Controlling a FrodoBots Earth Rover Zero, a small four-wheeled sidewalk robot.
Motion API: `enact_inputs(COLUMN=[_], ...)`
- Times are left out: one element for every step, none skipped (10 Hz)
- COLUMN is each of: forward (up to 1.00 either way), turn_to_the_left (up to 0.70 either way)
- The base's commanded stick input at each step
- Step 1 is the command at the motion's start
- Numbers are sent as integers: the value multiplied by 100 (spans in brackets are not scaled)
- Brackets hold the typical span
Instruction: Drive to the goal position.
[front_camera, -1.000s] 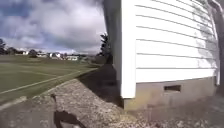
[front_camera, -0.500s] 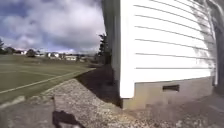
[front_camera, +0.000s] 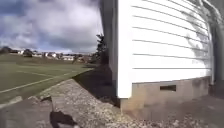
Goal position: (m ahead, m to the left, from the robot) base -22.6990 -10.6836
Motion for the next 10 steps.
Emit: enact_inputs(forward=[0, 0, 0, 0, 0, 0, 0, 0, 0, 0], turn_to_the_left=[-70, -70, -70, -70, -70, -70, -70, -70, -70, -70])
